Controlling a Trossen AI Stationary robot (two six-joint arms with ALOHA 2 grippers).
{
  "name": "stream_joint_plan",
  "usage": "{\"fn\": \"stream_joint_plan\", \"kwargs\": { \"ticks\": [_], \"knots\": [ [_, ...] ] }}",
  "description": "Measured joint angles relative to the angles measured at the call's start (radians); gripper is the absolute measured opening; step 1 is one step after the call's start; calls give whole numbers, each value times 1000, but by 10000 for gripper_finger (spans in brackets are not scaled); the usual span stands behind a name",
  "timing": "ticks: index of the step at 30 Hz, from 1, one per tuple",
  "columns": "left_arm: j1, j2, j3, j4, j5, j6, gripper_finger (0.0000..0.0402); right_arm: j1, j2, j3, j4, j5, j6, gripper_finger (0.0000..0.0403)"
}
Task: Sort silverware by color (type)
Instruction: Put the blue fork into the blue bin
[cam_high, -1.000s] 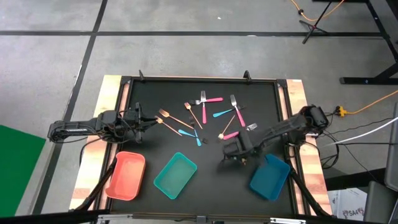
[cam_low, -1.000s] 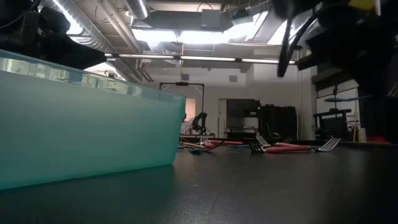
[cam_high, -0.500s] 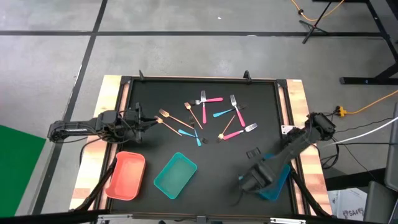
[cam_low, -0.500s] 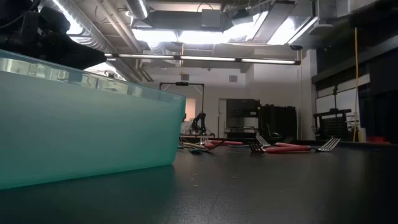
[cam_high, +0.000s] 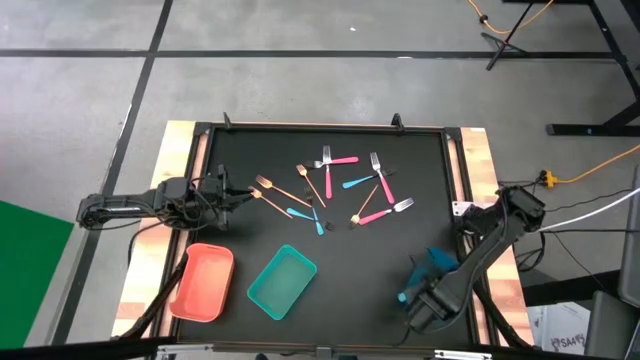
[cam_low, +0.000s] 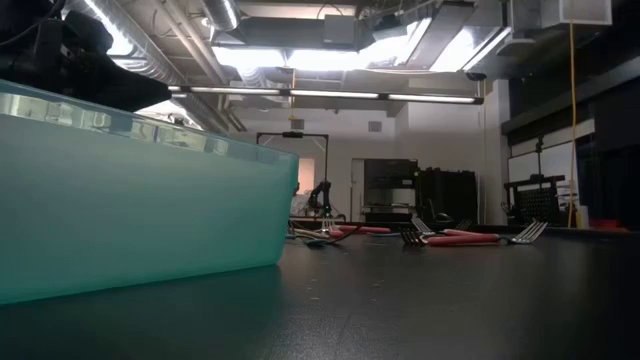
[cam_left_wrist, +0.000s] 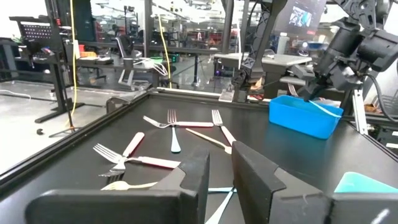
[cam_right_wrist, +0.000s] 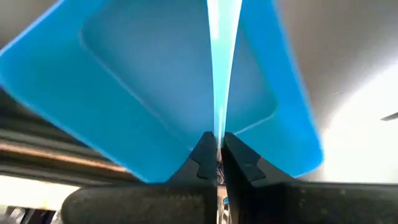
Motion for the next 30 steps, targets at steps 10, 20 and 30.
{"fn": "stream_joint_plan", "kwargs": {
  "ticks": [10, 20, 30],
  "knots": [
    [0, 0, 0, 0, 0, 0, 63, 7, 0, -8, 45, 29, 0, 3],
    [0, 0, 0, 0, 0, 2, 63, 8, 0, -8, 46, 22, -1, 5],
    [0, 0, 0, 0, 0, 3, 63, 8, 0, -8, 49, 22, -3, 9]
  ]
}}
